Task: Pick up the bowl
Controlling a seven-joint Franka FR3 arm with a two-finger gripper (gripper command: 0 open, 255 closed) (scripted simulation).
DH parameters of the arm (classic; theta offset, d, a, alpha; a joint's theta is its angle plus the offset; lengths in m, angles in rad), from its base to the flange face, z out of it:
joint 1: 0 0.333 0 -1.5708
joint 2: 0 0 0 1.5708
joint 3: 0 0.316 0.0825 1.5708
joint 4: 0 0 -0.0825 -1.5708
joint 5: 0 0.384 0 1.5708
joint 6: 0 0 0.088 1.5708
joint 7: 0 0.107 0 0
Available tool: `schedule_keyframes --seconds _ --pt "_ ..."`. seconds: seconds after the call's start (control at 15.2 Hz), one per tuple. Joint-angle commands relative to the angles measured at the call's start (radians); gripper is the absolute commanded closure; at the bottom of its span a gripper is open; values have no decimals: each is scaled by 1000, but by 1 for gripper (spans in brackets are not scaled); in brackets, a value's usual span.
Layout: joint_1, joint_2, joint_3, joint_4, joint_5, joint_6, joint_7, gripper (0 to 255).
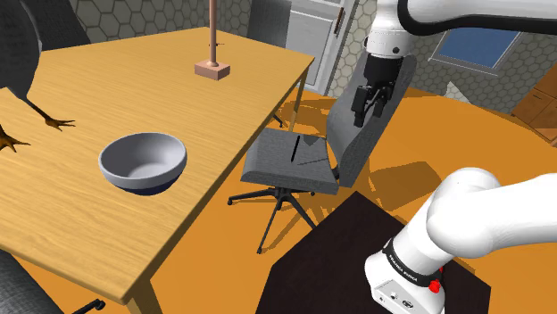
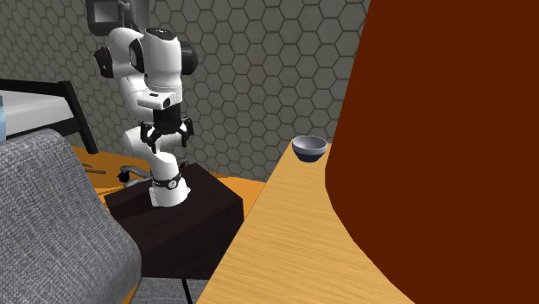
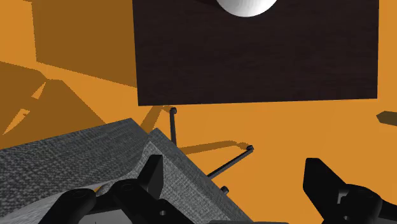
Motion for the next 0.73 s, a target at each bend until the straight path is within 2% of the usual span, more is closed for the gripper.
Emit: schedule_keyframes --seconds 0.0,0.66 --pt "0 0 0 0 0 0 0 0" --pt "77 181 182 100 163 101 236 0"
